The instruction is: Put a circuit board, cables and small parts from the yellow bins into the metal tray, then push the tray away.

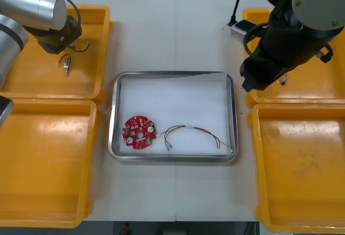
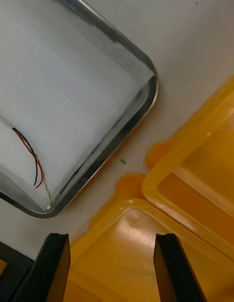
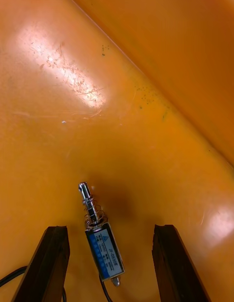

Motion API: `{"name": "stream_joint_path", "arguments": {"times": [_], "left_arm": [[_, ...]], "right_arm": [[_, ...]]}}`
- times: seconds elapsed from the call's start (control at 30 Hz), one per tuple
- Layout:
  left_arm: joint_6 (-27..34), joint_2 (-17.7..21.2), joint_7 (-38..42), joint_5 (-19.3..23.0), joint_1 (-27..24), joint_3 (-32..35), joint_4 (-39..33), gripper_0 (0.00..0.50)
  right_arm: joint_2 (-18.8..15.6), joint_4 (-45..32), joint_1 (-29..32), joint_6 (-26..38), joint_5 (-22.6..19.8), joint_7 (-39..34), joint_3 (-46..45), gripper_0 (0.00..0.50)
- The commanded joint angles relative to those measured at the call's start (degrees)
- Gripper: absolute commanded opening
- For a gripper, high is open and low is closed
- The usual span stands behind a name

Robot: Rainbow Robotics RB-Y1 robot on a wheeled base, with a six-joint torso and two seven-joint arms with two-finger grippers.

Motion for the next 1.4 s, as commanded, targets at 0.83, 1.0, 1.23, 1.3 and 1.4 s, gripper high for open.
{"name": "stream_joint_path", "arguments": {"times": [0.83,1.0,1.23,1.3,1.4], "left_arm": [[-2.92,-0.29,3.44,0.09,-3.23,-6.25,1.26,0.000],[-0.64,0.77,3.26,-1.93,-3.23,-3.09,-1.38,0.000],[10.26,4.11,2.91,-0.44,-3.41,0.87,-11.05,0.000],[13.25,5.25,2.82,1.23,-3.58,1.04,-13.51,0.000],[17.55,6.75,2.38,3.95,-3.58,1.66,-17.02,0.000]], "right_arm": [[-7.23,21.63,-0.81,-4.27,4.52,-18.40,-14.46,0.500],[-6.88,27.08,-2.13,-7.61,6.54,-11.90,-14.28,0.500],[-4.86,35.51,-3.62,-14.02,10.85,-4.16,-14.28,0.500],[-4.07,37.89,-4.15,-15.60,11.81,-2.76,-14.28,0.500],[-2.66,41.49,-4.94,-18.24,13.31,-1.17,-14.28,0.500]]}}
